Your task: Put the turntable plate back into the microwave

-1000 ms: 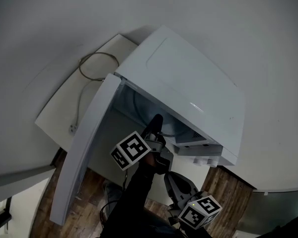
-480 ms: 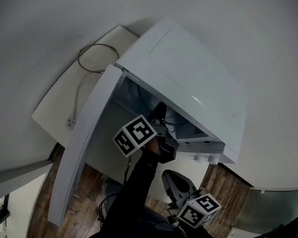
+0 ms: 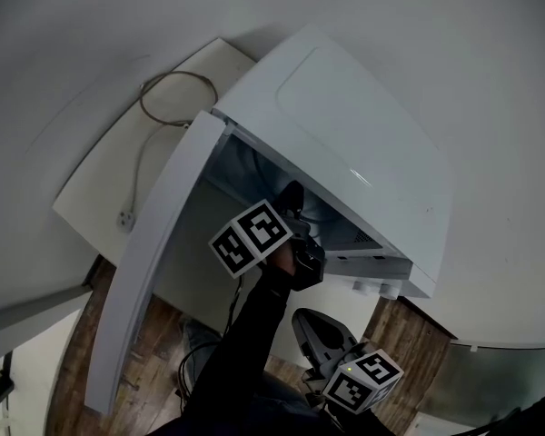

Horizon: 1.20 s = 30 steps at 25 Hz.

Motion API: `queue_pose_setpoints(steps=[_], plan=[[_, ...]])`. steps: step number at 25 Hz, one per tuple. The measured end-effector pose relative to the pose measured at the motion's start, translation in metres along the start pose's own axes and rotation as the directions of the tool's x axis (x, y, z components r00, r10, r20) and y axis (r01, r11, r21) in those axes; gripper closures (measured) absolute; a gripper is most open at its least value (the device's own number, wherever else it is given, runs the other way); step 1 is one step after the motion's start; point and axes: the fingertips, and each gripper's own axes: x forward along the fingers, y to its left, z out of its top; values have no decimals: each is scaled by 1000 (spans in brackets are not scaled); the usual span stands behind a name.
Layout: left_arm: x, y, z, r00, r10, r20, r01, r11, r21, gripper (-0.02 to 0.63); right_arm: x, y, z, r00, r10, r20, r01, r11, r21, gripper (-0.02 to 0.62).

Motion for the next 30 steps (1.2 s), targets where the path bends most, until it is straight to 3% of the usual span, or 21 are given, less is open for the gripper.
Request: queue_pose_setpoints(steps=[6,16,24,27,30], plan=[[-1,8,4,999,35,-10,-34,999,12,577,-2,1,-16,999,19,-38,-18,999,33,581],[0,20,5,987,161,-17,-159,985,69,569,-8,4,-32,997,38,-71,-35,998,51,581],[2,20,3,962,273,-1,-267,940,214,554,-10,8,-37,996,50,-75,-46,997,61,581],[3,14,6,962,270,44,-270,912,308,525,-10,10,-38,996,58,-71,-53,996,67,581],[6,4,6,979,202,42,-204,922,330,394,-9,8,-39,996,70,-56,-64,992,106,581]])
